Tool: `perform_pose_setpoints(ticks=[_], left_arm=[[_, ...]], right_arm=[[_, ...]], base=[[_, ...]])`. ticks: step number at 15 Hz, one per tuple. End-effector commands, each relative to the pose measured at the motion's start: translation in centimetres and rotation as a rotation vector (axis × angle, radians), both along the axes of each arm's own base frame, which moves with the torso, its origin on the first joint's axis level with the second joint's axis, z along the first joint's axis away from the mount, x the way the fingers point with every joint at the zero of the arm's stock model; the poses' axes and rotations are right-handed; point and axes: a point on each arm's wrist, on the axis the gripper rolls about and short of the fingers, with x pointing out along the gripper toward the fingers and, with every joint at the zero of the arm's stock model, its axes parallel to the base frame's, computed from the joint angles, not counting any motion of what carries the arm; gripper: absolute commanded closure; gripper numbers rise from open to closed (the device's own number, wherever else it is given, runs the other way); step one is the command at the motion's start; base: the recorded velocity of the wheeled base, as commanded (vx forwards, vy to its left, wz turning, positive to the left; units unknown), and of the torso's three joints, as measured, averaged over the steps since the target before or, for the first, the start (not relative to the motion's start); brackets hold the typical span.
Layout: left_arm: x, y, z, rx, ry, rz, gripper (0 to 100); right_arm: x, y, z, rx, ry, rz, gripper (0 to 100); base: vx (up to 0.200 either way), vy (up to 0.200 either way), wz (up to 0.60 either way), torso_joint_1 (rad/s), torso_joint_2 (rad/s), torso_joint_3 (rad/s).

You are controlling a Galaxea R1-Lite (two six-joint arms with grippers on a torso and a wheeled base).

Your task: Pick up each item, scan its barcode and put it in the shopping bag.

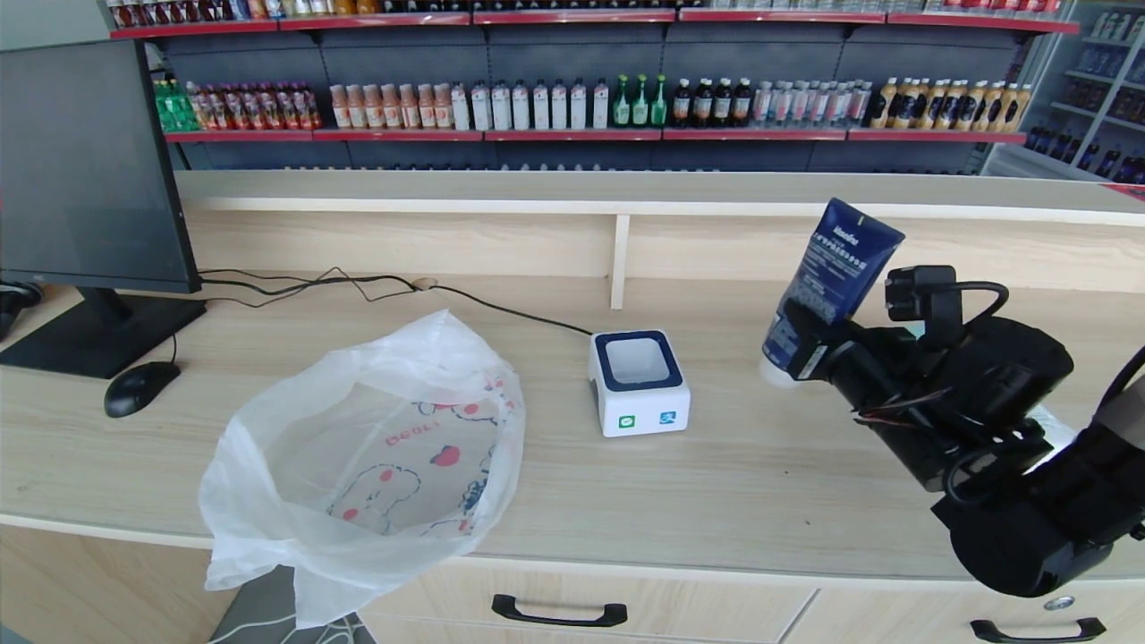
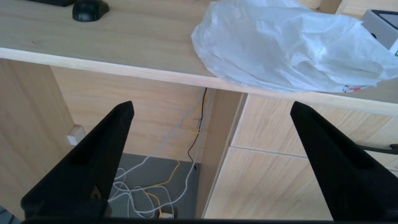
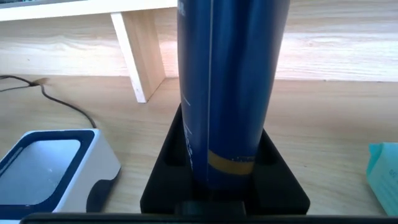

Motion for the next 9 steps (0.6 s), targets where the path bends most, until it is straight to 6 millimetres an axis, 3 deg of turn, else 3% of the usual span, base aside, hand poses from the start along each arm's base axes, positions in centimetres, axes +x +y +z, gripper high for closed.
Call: perform_pose_setpoints(ticks=[1,5,9], left_arm=[[0.0,0.0,0.0,0.000,0.000,0.000,0],[0.0,0.0,0.0,0.000,0.000,0.000,0],[0.0,0.0,0.0,0.000,0.000,0.000,0]], right_arm=[[-3.2,1.2,2.0,0.009,-0.039,0.068,100],[-8.6,4.5,3.2,-0.003,-0.063,0.252,100],[-11.1,3.2,3.9,0.016,-0.076,0.266,100]], base=[[0.000,0.000,0.00,0.000,0.00,0.000],[0.000,0.000,0.00,0.000,0.00,0.000],[0.000,0.000,0.00,0.000,0.00,0.000]])
